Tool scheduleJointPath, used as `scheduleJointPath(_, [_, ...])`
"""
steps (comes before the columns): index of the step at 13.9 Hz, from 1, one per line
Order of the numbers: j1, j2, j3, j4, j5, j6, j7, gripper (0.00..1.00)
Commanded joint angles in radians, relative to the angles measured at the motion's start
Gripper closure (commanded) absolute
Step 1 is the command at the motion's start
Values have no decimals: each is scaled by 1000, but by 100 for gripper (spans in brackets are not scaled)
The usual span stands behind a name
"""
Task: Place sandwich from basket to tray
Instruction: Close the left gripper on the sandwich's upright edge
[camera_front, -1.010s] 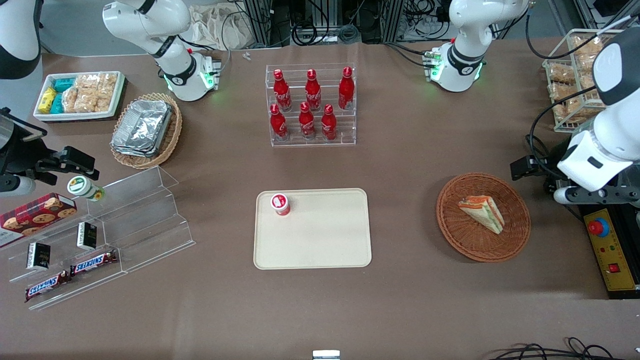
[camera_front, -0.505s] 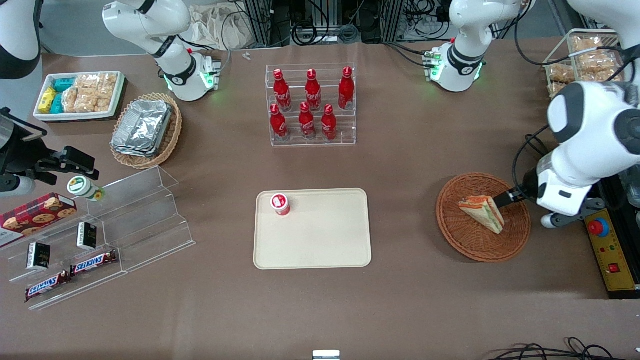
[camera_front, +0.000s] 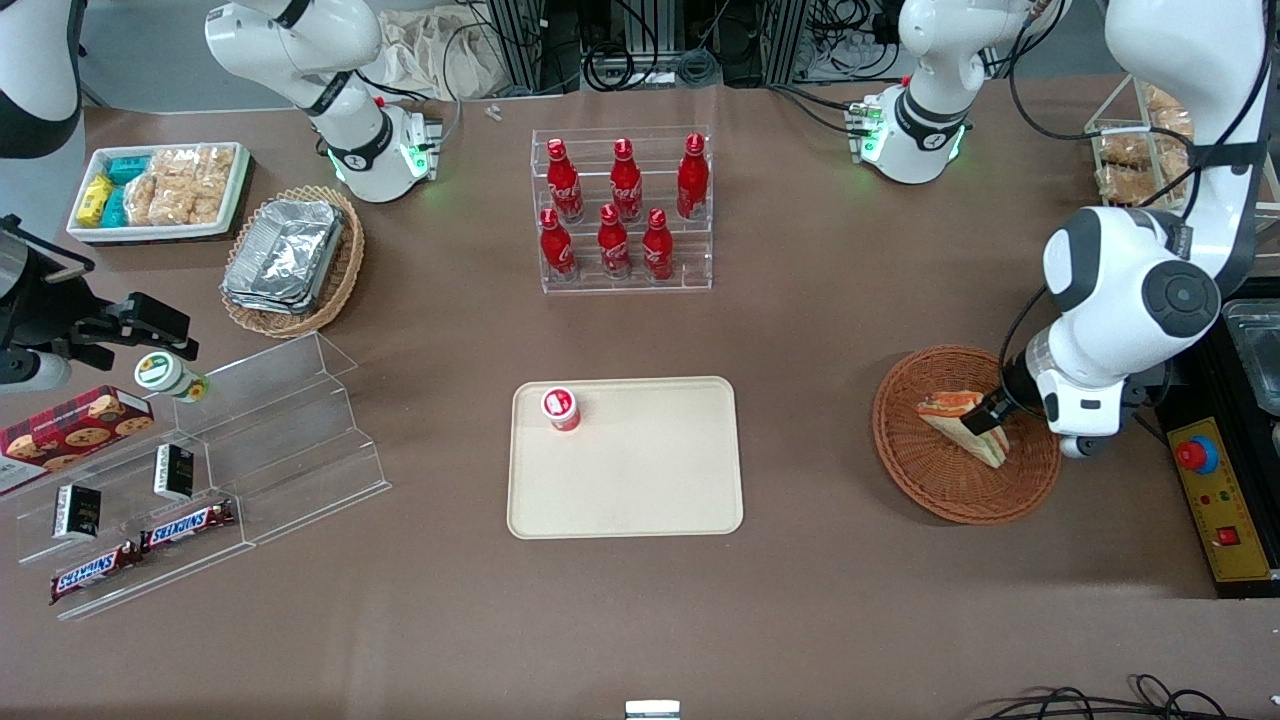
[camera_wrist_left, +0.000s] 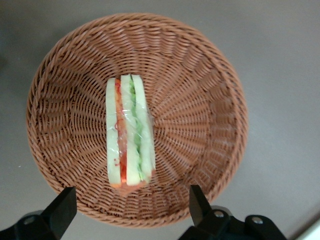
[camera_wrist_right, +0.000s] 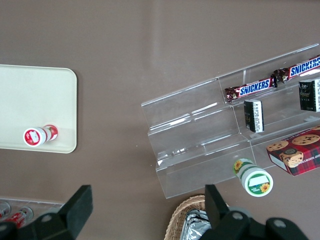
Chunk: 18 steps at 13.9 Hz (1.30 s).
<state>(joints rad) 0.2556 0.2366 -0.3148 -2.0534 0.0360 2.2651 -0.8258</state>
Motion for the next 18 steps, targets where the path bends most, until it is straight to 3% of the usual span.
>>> scheduleJointPath(1, [14, 24, 9, -33, 27, 62, -42, 0])
scheduleJointPath(14, [4, 122, 33, -62, 24, 166, -159, 1])
scheduleJointPath(16, [2, 122, 31, -60, 27, 166, -159, 58])
scheduleJointPath(17, [-1, 122, 31, -59, 27, 166, -159, 80])
scheduleJointPath(18, [-4, 122, 31, -57, 25, 168, -162, 93])
